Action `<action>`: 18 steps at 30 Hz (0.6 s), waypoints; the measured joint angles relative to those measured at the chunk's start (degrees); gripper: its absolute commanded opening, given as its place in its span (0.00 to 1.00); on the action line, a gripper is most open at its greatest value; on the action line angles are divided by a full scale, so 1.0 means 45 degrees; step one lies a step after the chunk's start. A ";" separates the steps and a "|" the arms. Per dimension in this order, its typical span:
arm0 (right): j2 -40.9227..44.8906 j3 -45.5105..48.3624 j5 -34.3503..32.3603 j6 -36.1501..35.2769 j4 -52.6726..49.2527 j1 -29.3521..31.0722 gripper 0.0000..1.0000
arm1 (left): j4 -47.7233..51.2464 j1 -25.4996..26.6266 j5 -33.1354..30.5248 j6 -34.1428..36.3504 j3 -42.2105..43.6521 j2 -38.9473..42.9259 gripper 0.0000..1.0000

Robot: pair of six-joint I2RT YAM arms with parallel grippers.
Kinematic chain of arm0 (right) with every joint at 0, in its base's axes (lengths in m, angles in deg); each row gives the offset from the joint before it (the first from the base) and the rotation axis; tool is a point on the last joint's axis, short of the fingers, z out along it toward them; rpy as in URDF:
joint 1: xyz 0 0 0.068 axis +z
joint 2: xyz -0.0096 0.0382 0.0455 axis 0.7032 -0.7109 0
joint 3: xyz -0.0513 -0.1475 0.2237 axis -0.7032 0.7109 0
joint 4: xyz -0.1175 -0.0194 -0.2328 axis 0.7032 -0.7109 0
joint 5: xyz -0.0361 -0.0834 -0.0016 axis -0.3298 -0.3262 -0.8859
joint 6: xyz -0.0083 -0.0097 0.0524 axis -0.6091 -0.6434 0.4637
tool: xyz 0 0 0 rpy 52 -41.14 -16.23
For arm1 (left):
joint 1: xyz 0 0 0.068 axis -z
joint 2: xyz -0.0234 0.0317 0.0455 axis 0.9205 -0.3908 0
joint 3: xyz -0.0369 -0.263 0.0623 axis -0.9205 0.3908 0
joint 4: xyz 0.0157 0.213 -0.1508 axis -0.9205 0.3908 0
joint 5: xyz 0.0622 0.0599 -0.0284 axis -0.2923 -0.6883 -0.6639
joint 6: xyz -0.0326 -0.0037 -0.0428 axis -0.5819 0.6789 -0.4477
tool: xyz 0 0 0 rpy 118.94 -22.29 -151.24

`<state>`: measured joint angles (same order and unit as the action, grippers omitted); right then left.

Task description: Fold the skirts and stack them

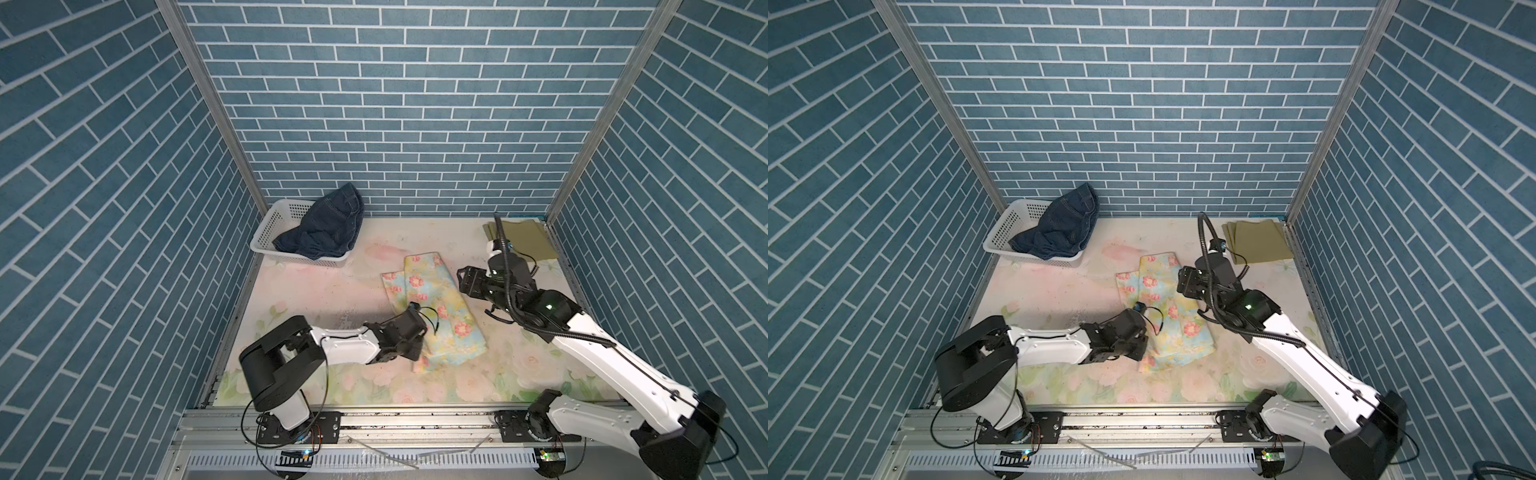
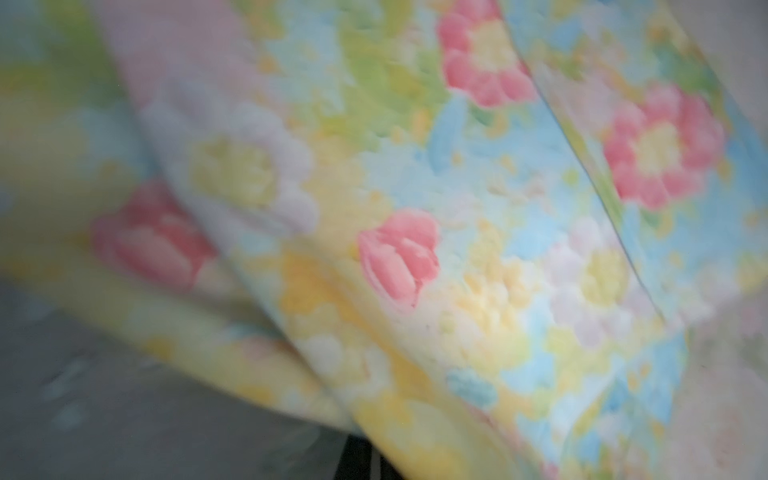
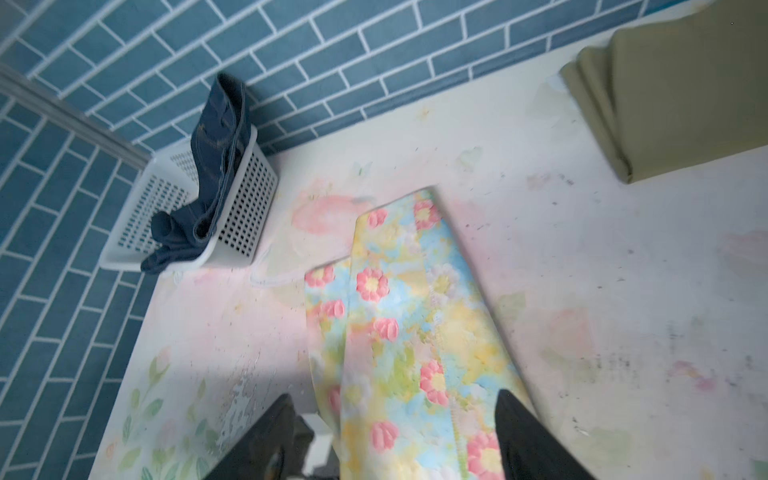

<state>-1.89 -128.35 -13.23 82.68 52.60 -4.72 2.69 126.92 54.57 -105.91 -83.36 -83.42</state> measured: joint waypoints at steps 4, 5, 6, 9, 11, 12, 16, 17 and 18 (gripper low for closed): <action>0.0777 0.0019 -0.0267 -0.0228 -0.0568 -0.0505 0.81 | -0.0121 0.0899 0.1015 0.0461 -0.0704 -0.0500 0.55; 0.0777 0.0024 -0.0316 -0.0306 -0.0733 -0.0578 0.81 | -0.0102 0.0942 0.1205 0.0568 -0.0641 -0.0374 0.61; 0.0714 0.0063 -0.0330 -0.0345 -0.0831 -0.0617 0.81 | -0.0068 0.0899 0.1331 0.0665 -0.0481 -0.0155 0.63; 0.0345 0.0291 -0.0325 -0.0515 -0.0976 -0.0636 0.82 | 0.0306 0.0330 0.1574 0.0937 0.0408 0.1141 0.64; -0.0005 0.0597 -0.0306 -0.0529 -0.0971 -0.0646 0.81 | 0.0631 -0.0408 0.1647 0.1035 0.1039 0.2365 0.64; -0.0185 0.0845 -0.0291 -0.0525 -0.0937 -0.0646 0.81 | 0.0767 -0.0962 0.1651 0.1088 0.1365 0.3113 0.64; -0.0578 0.2113 -0.0107 -0.0248 -0.0695 -0.0699 0.81 | 0.1307 -0.2895 0.1559 0.1297 0.1685 0.4750 0.66; -0.0617 0.2501 -0.0049 -0.0112 -0.0602 -0.0719 0.81 | 0.1345 -0.3332 0.1515 0.1375 0.1651 0.4847 0.67; -0.0641 0.2871 -0.0005 0.0058 -0.0505 -0.0733 0.81 | 0.1447 -0.3769 0.1496 0.1462 0.1554 0.4794 0.67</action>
<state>-4.77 -115.43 -13.25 82.94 50.33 -8.02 9.21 109.95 61.30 -99.33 -76.37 -61.85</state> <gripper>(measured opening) 0.807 0.662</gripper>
